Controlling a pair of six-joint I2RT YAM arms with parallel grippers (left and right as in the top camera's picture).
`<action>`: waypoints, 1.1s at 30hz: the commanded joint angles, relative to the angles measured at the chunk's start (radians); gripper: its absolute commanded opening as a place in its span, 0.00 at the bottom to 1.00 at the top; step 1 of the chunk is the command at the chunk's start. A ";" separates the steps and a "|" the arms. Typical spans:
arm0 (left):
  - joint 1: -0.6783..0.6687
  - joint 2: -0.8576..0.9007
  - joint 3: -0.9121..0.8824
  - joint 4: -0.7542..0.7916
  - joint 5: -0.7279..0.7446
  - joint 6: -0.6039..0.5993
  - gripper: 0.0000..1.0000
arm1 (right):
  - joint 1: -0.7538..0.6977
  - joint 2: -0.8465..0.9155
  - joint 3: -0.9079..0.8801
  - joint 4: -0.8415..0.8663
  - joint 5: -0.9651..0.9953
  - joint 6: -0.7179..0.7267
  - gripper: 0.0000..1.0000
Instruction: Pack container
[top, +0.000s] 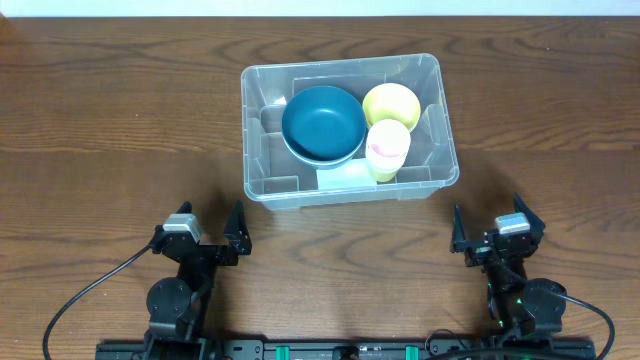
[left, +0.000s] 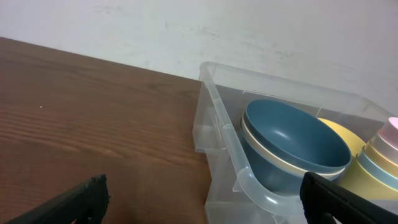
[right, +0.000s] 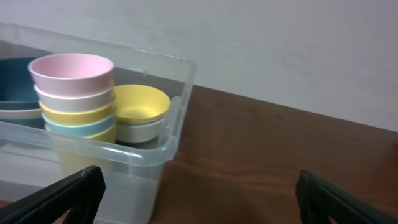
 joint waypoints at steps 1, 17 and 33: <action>0.006 -0.006 -0.013 -0.040 -0.003 0.021 0.98 | -0.013 -0.007 -0.003 -0.009 0.057 -0.019 0.99; 0.006 -0.006 -0.013 -0.040 -0.003 0.021 0.98 | -0.013 -0.006 -0.002 -0.009 0.071 -0.029 0.99; 0.006 -0.006 -0.013 -0.040 -0.003 0.021 0.98 | -0.013 -0.006 -0.002 -0.009 0.071 -0.029 0.99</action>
